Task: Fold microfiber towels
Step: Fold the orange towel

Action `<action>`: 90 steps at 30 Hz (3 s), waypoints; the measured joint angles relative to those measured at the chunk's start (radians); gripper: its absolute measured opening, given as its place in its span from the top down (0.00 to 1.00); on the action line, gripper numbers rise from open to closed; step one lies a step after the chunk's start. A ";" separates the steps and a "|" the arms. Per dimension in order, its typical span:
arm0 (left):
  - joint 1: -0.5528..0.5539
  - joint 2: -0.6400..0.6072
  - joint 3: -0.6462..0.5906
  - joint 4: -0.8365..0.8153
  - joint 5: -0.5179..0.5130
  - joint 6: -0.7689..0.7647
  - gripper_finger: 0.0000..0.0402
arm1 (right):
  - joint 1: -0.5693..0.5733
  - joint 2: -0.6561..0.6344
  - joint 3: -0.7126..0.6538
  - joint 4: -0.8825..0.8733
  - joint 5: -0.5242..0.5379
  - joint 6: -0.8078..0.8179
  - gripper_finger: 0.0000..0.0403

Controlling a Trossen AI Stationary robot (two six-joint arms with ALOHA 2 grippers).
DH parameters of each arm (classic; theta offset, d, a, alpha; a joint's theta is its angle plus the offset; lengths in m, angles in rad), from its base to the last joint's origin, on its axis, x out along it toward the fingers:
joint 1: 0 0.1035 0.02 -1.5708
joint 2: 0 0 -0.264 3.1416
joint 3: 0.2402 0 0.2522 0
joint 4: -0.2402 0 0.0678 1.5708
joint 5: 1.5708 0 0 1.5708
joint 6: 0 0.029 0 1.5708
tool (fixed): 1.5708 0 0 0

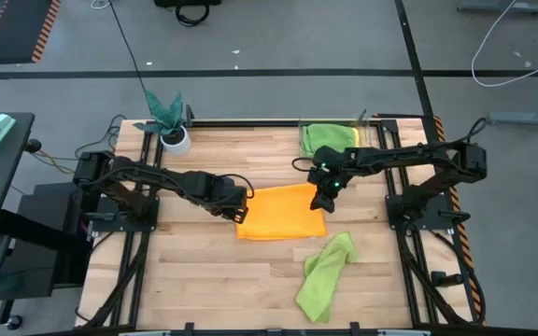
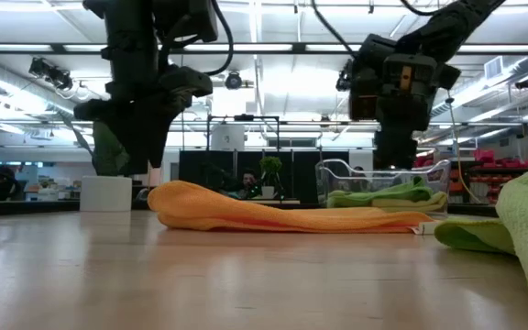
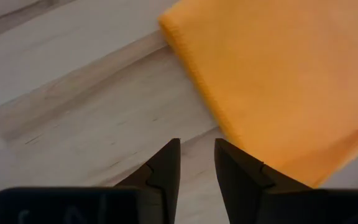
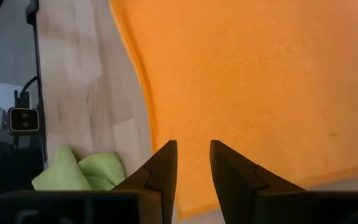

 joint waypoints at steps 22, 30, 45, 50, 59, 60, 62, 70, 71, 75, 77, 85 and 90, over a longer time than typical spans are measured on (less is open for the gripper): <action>-0.009 -0.207 -0.370 0.509 -0.177 -0.287 0.90 | -0.024 -0.713 -0.334 -0.154 0.320 0.264 0.75; -0.081 -0.203 -0.375 0.555 -0.285 -0.351 0.88 | -0.012 -0.738 -0.334 -0.221 0.393 0.274 0.75; -0.101 -0.137 -0.375 0.560 -0.249 -0.387 0.80 | -0.024 -0.655 -0.355 -0.181 0.200 0.386 0.72; -0.102 -0.137 -0.375 0.557 -0.237 -0.374 0.74 | -0.056 -0.581 -0.510 0.091 0.034 0.550 0.68; -0.100 -0.137 -0.375 0.551 -0.236 -0.292 0.70 | -0.092 -0.532 -0.634 0.401 0.070 0.715 0.62; -0.098 -0.137 -0.375 0.552 -0.236 -0.283 0.70 | -0.092 -0.526 -0.634 0.401 0.085 0.718 0.62; -0.098 -0.137 -0.375 0.551 -0.236 -0.261 0.70 | -0.091 -0.510 -0.634 0.401 0.133 0.750 0.60; -0.098 -0.137 -0.375 0.551 -0.239 -0.209 0.69 | -0.085 -0.415 -0.634 0.449 0.206 0.880 0.57; -0.098 -0.137 -0.375 0.552 -0.239 -0.203 0.69 | -0.082 -0.400 -0.634 0.463 0.204 0.889 0.57; -0.098 -0.137 -0.375 0.552 -0.239 -0.197 0.67 | -0.075 -0.337 -0.632 0.550 0.205 0.920 0.57; -0.098 -0.137 -0.375 0.552 -0.239 -0.192 0.66 | -0.074 -0.307 -0.613 0.557 0.210 0.924 0.57; -0.098 -0.137 -0.375 0.552 -0.239 -0.177 0.64 | -0.065 -0.115 -0.474 0.560 0.227 0.857 0.57; -0.098 -0.137 -0.375 0.552 -0.239 -0.174 0.65 | -0.046 -0.016 -0.425 0.564 0.190 0.826 0.57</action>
